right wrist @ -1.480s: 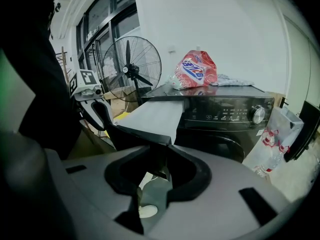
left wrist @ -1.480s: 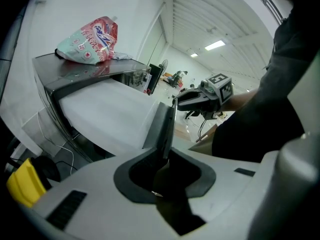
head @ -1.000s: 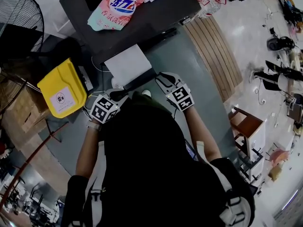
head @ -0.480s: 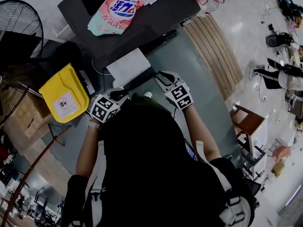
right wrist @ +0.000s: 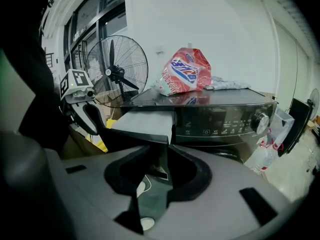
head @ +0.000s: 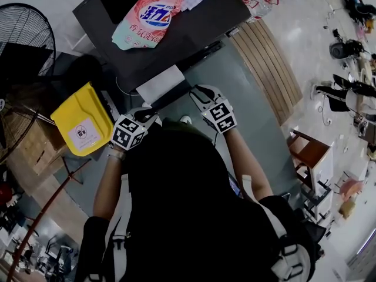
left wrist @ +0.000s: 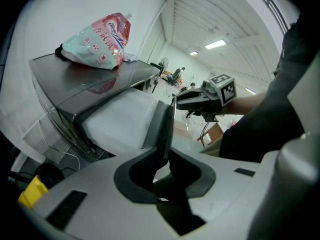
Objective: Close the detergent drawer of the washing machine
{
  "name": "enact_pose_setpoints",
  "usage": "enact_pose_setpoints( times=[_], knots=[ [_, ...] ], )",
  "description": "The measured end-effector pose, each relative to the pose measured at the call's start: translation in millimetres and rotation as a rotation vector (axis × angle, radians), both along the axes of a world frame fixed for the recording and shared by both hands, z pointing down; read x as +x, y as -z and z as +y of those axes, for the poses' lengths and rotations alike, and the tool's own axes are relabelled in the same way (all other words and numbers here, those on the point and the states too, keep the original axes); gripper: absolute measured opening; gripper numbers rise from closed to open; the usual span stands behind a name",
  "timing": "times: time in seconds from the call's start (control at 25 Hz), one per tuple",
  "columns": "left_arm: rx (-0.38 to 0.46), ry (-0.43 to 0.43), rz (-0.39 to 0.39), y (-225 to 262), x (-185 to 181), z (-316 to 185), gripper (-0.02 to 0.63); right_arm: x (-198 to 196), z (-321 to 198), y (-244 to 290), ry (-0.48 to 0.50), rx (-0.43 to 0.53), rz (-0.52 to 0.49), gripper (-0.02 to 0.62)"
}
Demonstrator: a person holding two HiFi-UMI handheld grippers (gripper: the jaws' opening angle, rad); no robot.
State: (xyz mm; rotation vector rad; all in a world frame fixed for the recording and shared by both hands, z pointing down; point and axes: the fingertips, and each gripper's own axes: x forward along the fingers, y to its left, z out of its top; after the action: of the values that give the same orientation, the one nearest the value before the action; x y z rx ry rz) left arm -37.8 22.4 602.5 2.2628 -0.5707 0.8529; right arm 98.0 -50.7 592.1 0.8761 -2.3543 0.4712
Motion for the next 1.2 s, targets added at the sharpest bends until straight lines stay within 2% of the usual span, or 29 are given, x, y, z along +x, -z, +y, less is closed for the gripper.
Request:
enact_pose_setpoints(
  times=[0.6,1.2],
  knots=[
    [0.017,0.012,-0.008,2.1,-20.2,-31.5,0.080,-19.1,-30.2,2.8,-0.043,0.021,-0.005,0.118],
    [0.033,0.079,-0.007,2.6,-37.3,-54.3,0.083,-33.9,-50.7,3.0,-0.119,0.014,0.000,0.119]
  ],
)
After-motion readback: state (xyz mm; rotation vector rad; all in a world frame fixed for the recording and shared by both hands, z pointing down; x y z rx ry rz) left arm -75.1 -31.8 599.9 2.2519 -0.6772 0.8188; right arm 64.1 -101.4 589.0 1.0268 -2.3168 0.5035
